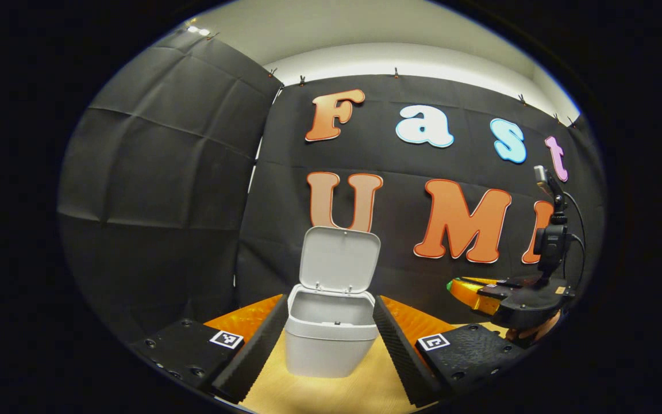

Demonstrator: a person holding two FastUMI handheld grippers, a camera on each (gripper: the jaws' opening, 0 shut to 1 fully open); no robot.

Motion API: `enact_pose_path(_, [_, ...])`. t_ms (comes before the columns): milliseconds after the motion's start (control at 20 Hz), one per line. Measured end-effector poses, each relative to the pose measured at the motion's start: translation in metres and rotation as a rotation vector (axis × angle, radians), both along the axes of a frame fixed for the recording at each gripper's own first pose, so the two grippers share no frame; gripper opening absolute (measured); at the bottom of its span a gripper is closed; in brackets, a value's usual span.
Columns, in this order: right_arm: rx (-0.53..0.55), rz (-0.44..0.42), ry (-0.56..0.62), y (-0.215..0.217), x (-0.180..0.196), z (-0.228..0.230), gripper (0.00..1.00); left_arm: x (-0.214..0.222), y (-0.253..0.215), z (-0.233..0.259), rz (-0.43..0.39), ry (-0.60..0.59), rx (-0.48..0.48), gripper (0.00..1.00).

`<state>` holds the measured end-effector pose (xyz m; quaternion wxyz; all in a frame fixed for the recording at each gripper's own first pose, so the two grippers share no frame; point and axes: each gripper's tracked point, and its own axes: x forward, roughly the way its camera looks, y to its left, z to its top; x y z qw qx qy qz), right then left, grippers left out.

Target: Press the lid of the desktop garbage bin to open it, pick up the crumpled paper on the desktop and throw it into the bin, then pick up the pop can on the desktop and drop it into the bin, and finally close the garbage bin lid.

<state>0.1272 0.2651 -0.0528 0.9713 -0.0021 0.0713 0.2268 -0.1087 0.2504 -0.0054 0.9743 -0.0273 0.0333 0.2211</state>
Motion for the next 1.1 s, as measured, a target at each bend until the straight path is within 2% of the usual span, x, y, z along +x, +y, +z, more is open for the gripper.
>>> enact_pose_path(650, [0.019,0.116,0.002,0.125,0.043,-0.032,0.12,-0.053,0.063,0.001,0.157,0.043,0.066,0.94])
enact_pose_path(1000, [-0.002,0.124,0.037,0.162,0.06,-0.066,0.13,-0.063,0.088,-0.003,0.191,0.066,0.085,0.94])
enact_pose_path(1100, [-0.014,0.14,0.059,0.172,0.061,-0.076,0.16,-0.061,0.091,-0.005,0.186,0.071,0.083,0.94])
